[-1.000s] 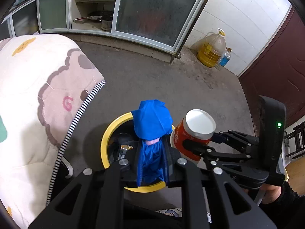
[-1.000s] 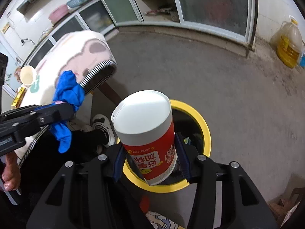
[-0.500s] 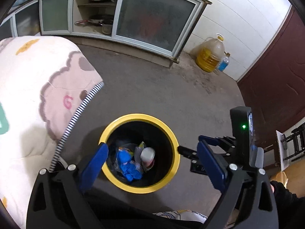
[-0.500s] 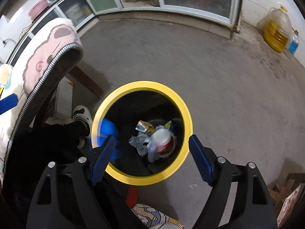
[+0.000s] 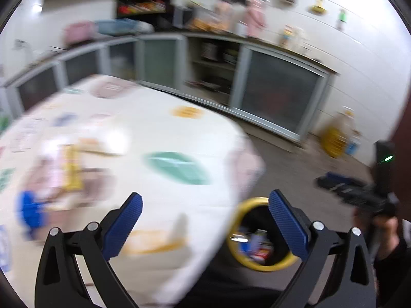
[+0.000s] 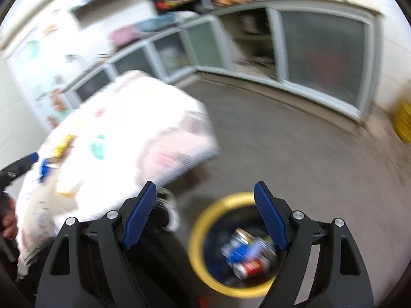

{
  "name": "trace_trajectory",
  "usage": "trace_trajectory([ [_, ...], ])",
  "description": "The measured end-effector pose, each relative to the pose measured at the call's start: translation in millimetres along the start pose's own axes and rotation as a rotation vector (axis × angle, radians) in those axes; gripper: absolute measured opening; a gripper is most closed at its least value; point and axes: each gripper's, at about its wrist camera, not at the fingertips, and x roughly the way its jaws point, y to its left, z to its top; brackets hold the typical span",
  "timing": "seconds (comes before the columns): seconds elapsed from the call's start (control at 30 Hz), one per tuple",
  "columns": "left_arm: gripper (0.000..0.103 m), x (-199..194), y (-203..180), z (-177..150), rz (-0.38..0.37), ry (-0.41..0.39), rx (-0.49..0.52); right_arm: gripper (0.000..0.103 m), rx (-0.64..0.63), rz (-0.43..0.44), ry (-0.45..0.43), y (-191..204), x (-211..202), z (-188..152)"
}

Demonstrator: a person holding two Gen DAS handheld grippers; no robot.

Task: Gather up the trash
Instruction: 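Open both tools to drop the canister and glove, then return to table, then grasp the white paper cup with the right tool while the left tool grasps the second blue glove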

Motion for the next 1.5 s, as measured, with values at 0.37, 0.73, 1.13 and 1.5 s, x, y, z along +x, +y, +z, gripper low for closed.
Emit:
trace_trajectory([
  [0.37, 0.095, -67.8, 155.6, -38.7, 0.361, -0.026, -0.237, 0.074, -0.198, 0.344, 0.032, 166.9, 80.0, 64.3],
  [0.73, 0.095, -30.4, 216.5, -63.7, 0.370, 0.073, -0.340, 0.070, -0.238, 0.398, 0.099, 241.2, 148.1, 99.5],
  [1.13, 0.095, 10.5, 249.5, -52.6, 0.329, 0.144, -0.404, 0.063, -0.250, 0.383, 0.170, 279.3, 202.9, 104.7],
  [1.5, 0.022, 24.4, 255.2, -50.1, 0.283, 0.152, -0.418, 0.019, -0.248, 0.402, 0.235, 295.1, 229.5, 99.8],
])
